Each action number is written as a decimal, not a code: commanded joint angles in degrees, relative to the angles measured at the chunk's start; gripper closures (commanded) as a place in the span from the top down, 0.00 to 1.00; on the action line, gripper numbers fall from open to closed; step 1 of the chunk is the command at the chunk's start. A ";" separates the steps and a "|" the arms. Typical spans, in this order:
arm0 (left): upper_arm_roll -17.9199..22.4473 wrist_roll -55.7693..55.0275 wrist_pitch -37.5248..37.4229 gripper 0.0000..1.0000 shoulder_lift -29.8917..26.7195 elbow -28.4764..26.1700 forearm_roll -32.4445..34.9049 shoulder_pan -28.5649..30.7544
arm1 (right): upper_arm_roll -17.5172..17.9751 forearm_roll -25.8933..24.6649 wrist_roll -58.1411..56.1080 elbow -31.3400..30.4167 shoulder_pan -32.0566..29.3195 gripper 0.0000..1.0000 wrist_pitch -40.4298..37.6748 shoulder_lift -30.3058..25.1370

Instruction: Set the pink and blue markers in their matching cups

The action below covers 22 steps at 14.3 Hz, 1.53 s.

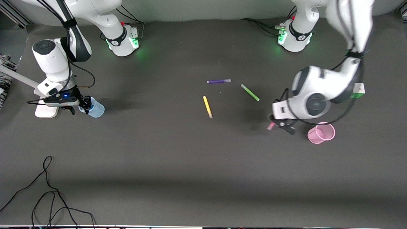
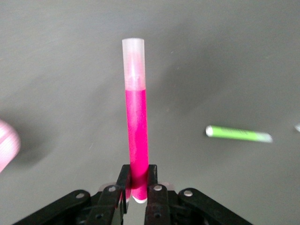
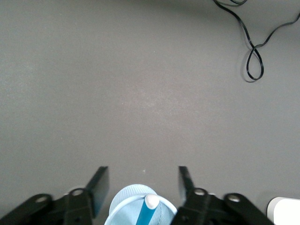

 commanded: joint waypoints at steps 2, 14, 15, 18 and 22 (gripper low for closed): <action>0.01 -5.85 -13.92 0.11 -1.00 9.54 -0.66 5.55 | 0.12 -0.73 0.31 1.88 0.34 1.00 -2.80 -0.13; 3.70 -15.71 -23.86 0.11 4.69 16.67 8.83 13.39 | 15.14 19.02 -0.48 18.47 0.42 1.00 -29.14 0.22; 3.61 -17.37 -25.44 0.11 7.15 18.86 8.92 13.30 | 16.37 22.71 -0.49 21.19 0.42 1.00 -33.36 0.22; 3.61 -18.71 -30.46 0.11 13.83 25.72 8.92 12.60 | 18.92 31.43 -0.57 27.96 0.25 1.00 -39.62 -0.65; 3.44 -19.94 -30.65 0.11 18.59 28.11 9.01 12.42 | 20.07 33.89 -2.23 45.52 -0.01 1.00 -56.64 1.79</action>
